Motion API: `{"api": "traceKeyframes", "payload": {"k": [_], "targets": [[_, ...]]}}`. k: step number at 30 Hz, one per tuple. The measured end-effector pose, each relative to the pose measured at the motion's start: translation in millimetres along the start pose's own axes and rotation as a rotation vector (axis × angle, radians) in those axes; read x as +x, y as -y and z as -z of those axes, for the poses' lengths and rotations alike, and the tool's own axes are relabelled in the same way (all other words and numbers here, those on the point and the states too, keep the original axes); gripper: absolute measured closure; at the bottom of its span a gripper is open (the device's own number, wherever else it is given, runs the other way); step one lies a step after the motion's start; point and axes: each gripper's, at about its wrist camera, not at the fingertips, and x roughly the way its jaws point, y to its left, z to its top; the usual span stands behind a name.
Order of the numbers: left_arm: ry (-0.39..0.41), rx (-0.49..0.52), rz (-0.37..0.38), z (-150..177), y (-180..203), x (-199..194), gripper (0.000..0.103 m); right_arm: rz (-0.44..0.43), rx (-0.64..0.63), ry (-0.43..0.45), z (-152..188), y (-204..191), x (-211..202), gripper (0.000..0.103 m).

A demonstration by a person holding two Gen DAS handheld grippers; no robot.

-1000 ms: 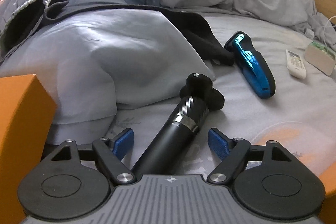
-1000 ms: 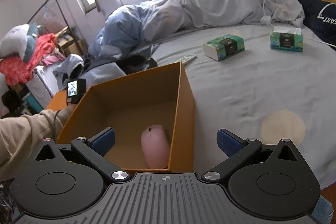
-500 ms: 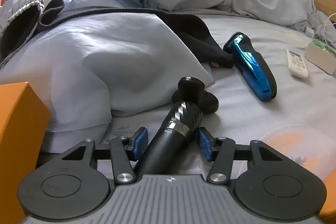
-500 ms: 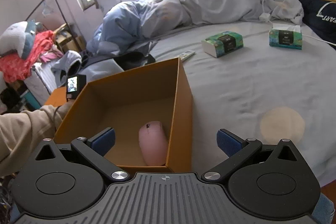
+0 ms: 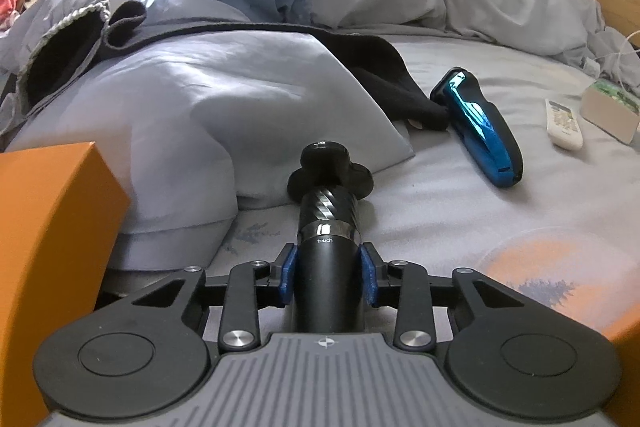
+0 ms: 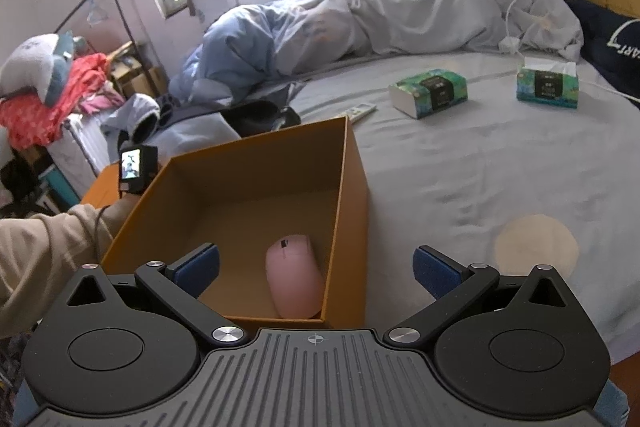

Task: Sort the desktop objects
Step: 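Close the left gripper on the massage gun handle and lift it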

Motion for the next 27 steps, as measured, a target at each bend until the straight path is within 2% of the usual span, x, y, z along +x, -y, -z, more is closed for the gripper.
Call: {"api": "traceKeyframes", "payload": {"k": [14, 27], "targets": [[0.038, -0.165, -0.035, 15.9, -29.8, -33.9, 0.069, 0.016, -0.083, 0.02, 1.5, -10.6, -5.1, 0.0], [0.131, -0.234, -0.022, 9.8, -46.2, -87.1, 0.069, 0.019, -0.179, 0.037, 0.3, -31.1, -11.1, 0.0]]}}
